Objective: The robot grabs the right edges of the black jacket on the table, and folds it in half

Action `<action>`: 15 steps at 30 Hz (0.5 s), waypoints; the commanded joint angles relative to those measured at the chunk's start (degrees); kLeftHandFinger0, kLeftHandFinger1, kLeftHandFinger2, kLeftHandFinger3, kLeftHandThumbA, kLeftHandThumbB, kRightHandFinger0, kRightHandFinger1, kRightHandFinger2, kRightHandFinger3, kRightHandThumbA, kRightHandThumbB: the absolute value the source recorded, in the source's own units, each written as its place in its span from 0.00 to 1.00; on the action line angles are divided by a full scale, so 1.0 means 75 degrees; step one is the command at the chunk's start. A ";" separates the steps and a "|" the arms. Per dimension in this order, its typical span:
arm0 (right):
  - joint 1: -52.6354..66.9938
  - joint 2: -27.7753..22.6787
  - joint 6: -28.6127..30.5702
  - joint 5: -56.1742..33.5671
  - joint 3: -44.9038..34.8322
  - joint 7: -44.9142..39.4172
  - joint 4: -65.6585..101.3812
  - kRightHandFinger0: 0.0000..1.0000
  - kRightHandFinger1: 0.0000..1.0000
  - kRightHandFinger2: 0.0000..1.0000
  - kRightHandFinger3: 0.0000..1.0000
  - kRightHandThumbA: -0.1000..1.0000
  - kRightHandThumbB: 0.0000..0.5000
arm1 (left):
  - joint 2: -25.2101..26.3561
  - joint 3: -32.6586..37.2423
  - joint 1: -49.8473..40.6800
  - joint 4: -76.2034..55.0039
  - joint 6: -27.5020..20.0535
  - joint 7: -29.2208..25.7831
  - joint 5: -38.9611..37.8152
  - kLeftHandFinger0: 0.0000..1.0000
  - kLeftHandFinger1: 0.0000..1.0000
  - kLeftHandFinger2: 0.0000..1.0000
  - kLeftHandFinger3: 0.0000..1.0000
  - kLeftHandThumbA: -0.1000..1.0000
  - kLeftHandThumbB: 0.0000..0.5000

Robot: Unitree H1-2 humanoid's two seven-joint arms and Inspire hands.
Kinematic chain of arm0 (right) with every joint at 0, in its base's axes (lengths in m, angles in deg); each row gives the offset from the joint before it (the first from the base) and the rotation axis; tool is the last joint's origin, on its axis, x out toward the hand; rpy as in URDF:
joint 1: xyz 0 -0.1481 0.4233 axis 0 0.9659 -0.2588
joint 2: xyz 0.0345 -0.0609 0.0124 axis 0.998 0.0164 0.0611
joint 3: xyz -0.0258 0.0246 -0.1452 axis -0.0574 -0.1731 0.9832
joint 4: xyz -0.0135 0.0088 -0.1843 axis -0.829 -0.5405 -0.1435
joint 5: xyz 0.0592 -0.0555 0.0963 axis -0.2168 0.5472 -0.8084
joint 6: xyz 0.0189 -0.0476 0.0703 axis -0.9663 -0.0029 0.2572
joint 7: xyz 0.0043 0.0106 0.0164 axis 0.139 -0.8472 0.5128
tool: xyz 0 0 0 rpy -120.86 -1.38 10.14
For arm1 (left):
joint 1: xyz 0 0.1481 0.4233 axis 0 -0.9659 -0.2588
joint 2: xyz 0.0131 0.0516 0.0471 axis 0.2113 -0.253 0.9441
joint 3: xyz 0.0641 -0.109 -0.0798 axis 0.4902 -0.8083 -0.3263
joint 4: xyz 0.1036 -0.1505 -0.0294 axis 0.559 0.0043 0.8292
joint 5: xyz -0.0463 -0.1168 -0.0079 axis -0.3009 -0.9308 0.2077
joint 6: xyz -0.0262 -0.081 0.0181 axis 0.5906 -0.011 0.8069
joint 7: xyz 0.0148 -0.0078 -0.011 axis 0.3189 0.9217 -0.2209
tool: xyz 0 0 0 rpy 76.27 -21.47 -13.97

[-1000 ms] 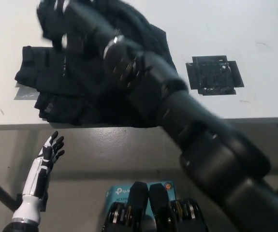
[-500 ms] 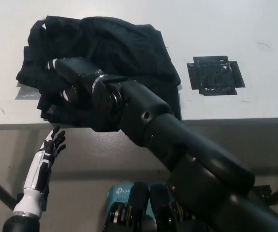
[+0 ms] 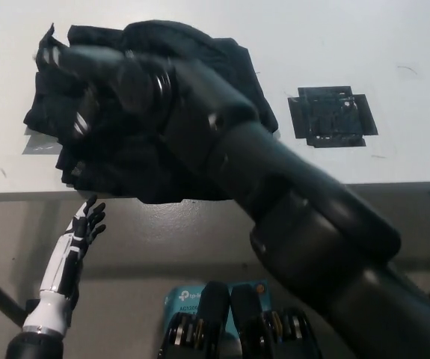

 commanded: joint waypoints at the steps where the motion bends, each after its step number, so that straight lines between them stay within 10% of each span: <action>1: -0.1134 -0.0065 -0.0338 -0.0386 -0.0405 -0.0777 0.0274 1.00 1.00 1.00 1.00 1.00 1.00 | 0.0115 0.0045 0.0294 -0.0033 -0.0056 0.0100 -0.0042 1.00 1.00 1.00 1.00 1.00 0.28; 8: -0.1825 -0.0174 -0.0800 -0.0633 -0.0908 -0.1555 0.0433 1.00 1.00 1.00 1.00 1.00 1.00 | 0.0098 0.0169 0.0424 -0.0008 -0.0202 0.0042 0.0169 1.00 1.00 1.00 1.00 1.00 0.20; 13: -0.1930 -0.0615 -0.0235 -0.1075 -0.1458 -0.2351 0.0872 1.00 1.00 1.00 1.00 1.00 0.77 | 0.0092 0.0174 0.0469 -0.0037 -0.0189 -0.0017 0.0163 1.00 1.00 1.00 1.00 1.00 0.14; 15: -0.1618 -0.1105 -0.0231 -0.1079 -0.1531 -0.2301 0.1824 1.00 1.00 1.00 1.00 1.00 0.90 | 0.0104 0.0146 0.0486 0.0031 -0.0353 -0.0035 0.0143 1.00 1.00 1.00 1.00 1.00 0.10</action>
